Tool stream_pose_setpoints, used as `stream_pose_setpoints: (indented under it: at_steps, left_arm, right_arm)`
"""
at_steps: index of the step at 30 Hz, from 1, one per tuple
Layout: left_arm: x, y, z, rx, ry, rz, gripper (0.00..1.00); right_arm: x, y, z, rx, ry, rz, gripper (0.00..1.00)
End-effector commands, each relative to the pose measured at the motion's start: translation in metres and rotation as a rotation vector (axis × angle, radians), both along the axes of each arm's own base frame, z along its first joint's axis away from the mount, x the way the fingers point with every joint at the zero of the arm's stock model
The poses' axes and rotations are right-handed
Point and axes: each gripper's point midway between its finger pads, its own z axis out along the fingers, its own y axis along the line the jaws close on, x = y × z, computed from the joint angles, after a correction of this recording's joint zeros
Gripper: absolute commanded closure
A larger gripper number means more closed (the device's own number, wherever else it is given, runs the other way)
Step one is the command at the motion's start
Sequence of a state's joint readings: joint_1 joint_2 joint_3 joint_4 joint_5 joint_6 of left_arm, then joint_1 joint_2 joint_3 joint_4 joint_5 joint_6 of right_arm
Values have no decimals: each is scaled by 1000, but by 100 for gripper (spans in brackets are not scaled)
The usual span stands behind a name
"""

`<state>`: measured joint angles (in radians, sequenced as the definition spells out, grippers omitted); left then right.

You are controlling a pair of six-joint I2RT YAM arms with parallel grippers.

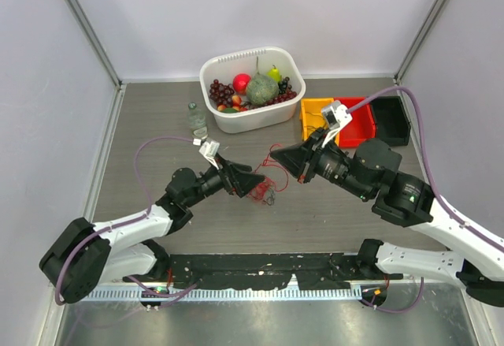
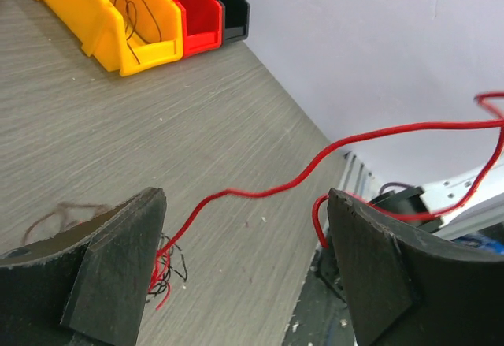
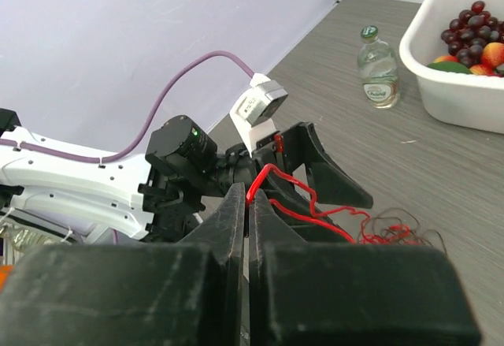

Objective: Untangle the cables

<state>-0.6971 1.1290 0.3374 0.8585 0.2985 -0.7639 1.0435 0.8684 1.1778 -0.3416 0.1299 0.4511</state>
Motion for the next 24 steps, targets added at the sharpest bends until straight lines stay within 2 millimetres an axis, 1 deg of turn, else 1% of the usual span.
stream_pose_setpoints:
  at_steps: [1,5,9,12,15,16,17,18,20,22,24]
  left_arm:
    - [12,-5,23,81,-174,61,12]
    - [23,4,20,169,-211,154,18]
    - [25,4,16,191,-219,166,27]
    - [24,-6,11,192,-213,142,37]
    - [22,-23,6,186,-214,102,44]
    - [26,-26,1,196,-203,110,47]
    - [32,-26,-3,203,-187,139,51]
    - [36,-27,-8,208,-166,157,56]
    - [50,-24,-16,229,-139,225,64]
    - [62,-21,-27,250,-111,284,66]
    - [69,-22,-25,236,-116,311,67]
  right_arm:
    - [-5,12,28,88,-34,51,99]
    - [-5,16,35,97,-46,65,99]
    - [-8,17,41,119,-52,79,99]
    - [-10,19,46,141,-58,95,99]
    - [-13,20,57,174,-66,110,99]
    - [-14,21,62,188,-70,121,99]
    - [-20,24,65,197,-72,158,99]
    - [-22,25,72,217,-73,168,99]
    - [-28,25,86,257,-84,198,99]
    - [-36,25,100,297,-97,236,99]
    - [-44,24,115,337,-110,272,99]
